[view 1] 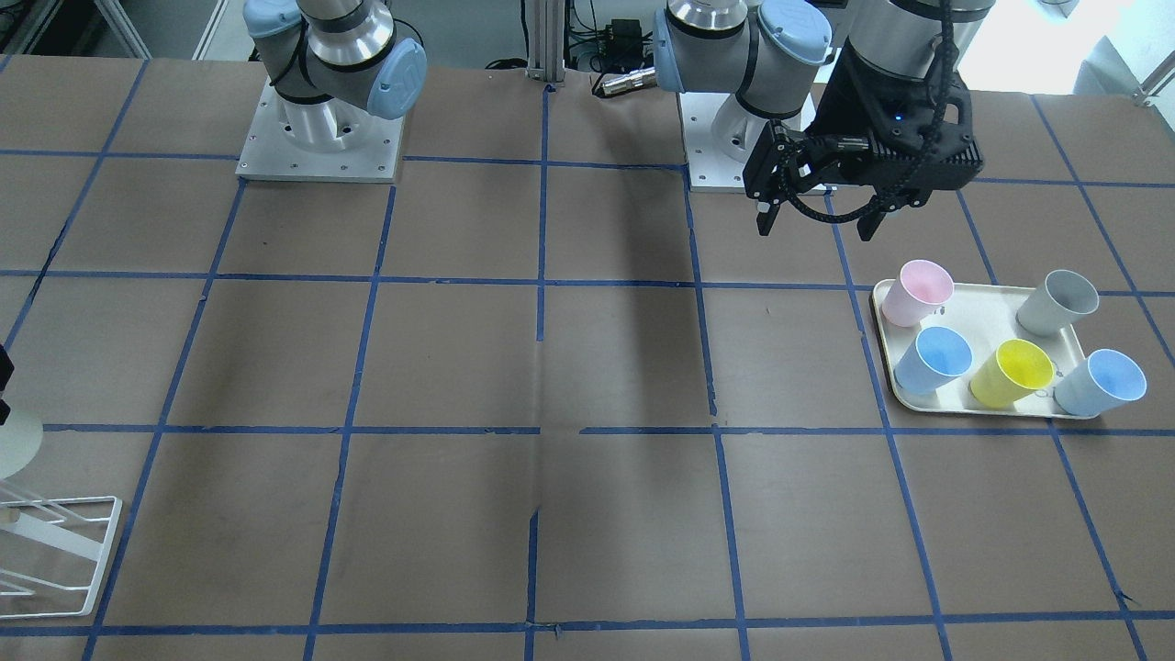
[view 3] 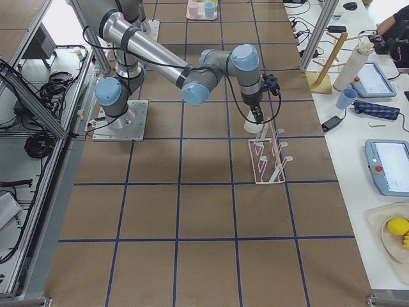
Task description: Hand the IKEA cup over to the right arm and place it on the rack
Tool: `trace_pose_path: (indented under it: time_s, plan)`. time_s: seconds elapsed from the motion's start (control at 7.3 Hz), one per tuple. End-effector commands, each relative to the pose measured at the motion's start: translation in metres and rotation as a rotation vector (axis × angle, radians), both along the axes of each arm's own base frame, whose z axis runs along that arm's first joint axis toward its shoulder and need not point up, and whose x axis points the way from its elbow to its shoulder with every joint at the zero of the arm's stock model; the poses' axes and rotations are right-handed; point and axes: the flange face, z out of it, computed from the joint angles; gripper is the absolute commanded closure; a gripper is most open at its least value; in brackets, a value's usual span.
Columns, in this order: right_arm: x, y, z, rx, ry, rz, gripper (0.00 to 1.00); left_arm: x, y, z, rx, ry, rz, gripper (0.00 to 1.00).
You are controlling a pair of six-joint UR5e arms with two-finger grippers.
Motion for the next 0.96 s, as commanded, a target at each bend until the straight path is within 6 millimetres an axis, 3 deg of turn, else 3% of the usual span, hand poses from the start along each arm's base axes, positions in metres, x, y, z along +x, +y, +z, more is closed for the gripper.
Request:
trace_pose_path:
  time_s: [0.0,0.27,0.55,0.82]
  plan:
    - [-0.008,-0.005,-0.012,0.001,-0.001,-0.008,0.85,0.001,0.001,-0.006,0.009,0.002,0.001,0.00]
    - [-0.010,-0.007,-0.021,0.013,-0.008,-0.011,0.85,0.000,0.003,-0.005,0.010,-0.001,0.002,0.00]
    - [-0.012,-0.011,-0.035,0.033,-0.019,-0.011,0.86,0.000,-0.009,0.002,-0.026,-0.001,0.006,0.00]
    - [-0.023,-0.013,-0.049,0.054,-0.029,-0.022,0.86,0.000,-0.004,0.002,-0.028,-0.003,0.003,0.00]
